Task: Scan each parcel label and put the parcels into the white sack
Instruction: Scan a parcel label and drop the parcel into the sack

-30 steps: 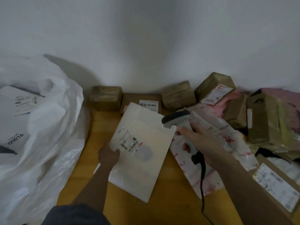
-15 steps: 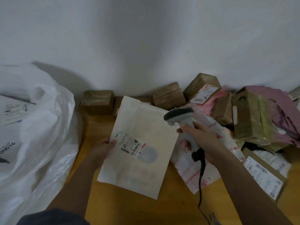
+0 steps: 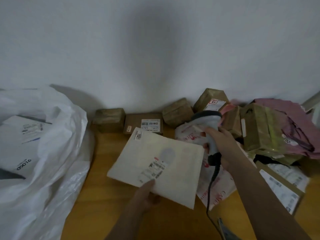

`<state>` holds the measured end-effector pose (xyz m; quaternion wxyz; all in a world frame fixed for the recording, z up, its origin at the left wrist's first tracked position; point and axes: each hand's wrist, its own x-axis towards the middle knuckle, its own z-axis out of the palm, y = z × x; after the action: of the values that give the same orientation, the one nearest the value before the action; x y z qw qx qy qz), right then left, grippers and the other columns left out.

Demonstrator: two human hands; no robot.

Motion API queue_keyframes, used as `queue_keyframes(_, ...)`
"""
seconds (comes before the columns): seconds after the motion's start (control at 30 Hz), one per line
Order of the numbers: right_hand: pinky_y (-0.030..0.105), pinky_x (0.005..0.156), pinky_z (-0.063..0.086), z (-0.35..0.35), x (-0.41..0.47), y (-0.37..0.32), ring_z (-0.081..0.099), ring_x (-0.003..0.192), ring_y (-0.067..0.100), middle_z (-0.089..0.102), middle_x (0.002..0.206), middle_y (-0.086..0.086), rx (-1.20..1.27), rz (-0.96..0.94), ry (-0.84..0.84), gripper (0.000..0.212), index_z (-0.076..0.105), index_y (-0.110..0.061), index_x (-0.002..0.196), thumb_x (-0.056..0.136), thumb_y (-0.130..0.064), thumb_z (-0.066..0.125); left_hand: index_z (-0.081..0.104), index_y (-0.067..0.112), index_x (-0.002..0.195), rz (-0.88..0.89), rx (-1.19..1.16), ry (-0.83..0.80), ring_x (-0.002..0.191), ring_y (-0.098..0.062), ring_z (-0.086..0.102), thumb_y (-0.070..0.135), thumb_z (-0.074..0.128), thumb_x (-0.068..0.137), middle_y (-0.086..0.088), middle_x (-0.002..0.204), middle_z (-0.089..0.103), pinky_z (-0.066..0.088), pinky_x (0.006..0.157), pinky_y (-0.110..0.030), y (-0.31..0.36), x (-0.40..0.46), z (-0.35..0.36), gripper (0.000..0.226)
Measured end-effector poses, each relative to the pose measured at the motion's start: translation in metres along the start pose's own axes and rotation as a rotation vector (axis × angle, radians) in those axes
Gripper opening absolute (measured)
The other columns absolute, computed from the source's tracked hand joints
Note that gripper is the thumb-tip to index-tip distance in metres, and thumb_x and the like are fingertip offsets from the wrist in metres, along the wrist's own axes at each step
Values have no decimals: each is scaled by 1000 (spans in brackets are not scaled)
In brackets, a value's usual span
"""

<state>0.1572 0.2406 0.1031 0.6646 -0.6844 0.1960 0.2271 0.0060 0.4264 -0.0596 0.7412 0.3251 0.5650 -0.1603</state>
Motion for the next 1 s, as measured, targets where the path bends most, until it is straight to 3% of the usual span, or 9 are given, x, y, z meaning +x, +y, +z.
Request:
queue_keyframes(0.1,25,47,43,3,0,6,52,53,15,61,88,12,-60,15,5,21,59,-5,110,96,-20,57,48,-1,128,-68,26,46,92,-35,56,11,63,94,-20,107,56,52,72,-45,-11,10,-8,39)
queue_keyframes(0.17,25,46,42,6,0,12,51,51,14,61,83,9,-79,27,-4,24,59,0,110,95,-19,58,47,2,137,5,51,118,105,-34,55,12,59,96,-19,120,54,51,84,-44,-6,18,-18,44)
queue_keyframes(0.23,26,51,42,10,-1,14,52,54,16,63,93,11,-62,95,18,15,60,-7,101,96,-21,58,45,0,138,80,161,231,113,-35,51,13,56,98,-20,126,53,45,95,-44,1,23,-26,44)
queue_keyframes(0.33,26,54,44,15,-1,17,53,56,16,64,101,7,-101,121,13,11,58,-15,96,95,-26,61,46,-4,136,338,378,340,114,-35,52,4,55,95,-20,129,54,42,97,-41,18,26,-40,43)
queue_keyframes(0.4,25,55,47,16,-2,21,55,57,14,65,101,4,-173,96,8,16,59,-19,102,93,-32,62,38,-6,141,463,533,435,123,-37,48,3,62,89,-20,138,47,41,103,-42,37,35,-52,58)
queue_keyframes(0.5,26,59,50,14,-3,28,57,61,14,65,104,4,-201,60,-22,24,58,-19,113,95,-34,60,30,3,148,518,721,509,128,-40,46,18,70,80,-21,144,44,43,104,-52,64,59,-69,80)
queue_keyframes(0.77,30,67,51,9,-6,50,59,65,15,65,110,4,-290,-34,-107,34,54,-21,125,95,-35,58,32,10,146,508,770,400,122,-39,51,27,78,71,-16,139,47,48,98,-53,105,101,-79,90)
queue_keyframes(0.87,31,67,51,5,-6,56,59,62,12,65,110,5,-296,-48,-118,31,55,-22,123,94,-34,58,35,6,145,478,814,424,124,-40,49,28,80,79,-16,139,48,45,101,-50,107,102,-78,83)
queue_keyframes(1.0,30,66,51,6,-8,55,59,61,13,65,109,6,-270,-21,-109,32,56,-21,123,94,-32,60,52,0,133,391,690,238,112,-37,57,23,71,89,-16,129,57,47,94,-44,102,100,-86,54)
